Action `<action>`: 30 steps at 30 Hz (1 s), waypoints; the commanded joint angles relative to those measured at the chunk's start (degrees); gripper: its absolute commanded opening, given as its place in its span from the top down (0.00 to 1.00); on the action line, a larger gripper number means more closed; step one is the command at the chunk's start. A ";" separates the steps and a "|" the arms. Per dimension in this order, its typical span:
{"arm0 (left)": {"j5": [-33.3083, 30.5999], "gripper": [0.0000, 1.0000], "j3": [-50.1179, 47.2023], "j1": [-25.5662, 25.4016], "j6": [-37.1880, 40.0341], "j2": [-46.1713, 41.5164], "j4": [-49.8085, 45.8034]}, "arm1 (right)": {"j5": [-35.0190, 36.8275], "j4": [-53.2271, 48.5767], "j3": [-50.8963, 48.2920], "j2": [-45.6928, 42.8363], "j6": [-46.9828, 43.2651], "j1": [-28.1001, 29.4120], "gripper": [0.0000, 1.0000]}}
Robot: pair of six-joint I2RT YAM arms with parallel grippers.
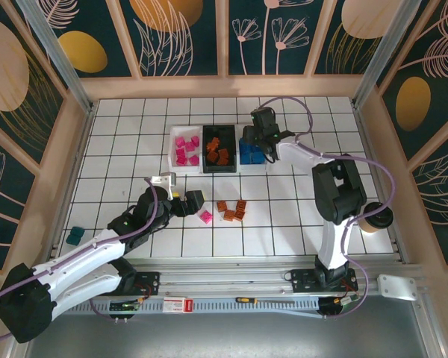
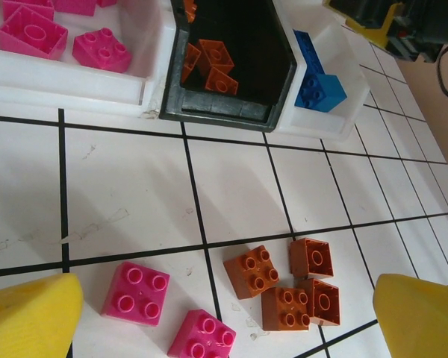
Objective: Sort the legos into containers by color
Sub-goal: Place the lego in the container, then pick up the lego from the bottom-center of the table.
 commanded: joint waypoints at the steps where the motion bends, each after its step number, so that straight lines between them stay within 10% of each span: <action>1: -1.51 0.01 0.04 0.37 0.01 0.22 -0.58 | -0.76 2.40 -3.77 -8.47 0.44 1.80 0.44; 17: -1.73 0.01 -1.18 0.33 -0.13 2.16 1.42 | -2.50 8.79 -32.21 -31.82 4.74 18.44 0.42; 30: -0.84 0.01 -1.90 0.39 -0.67 3.76 2.83 | 0.95 7.79 -39.71 -25.50 14.00 22.48 0.41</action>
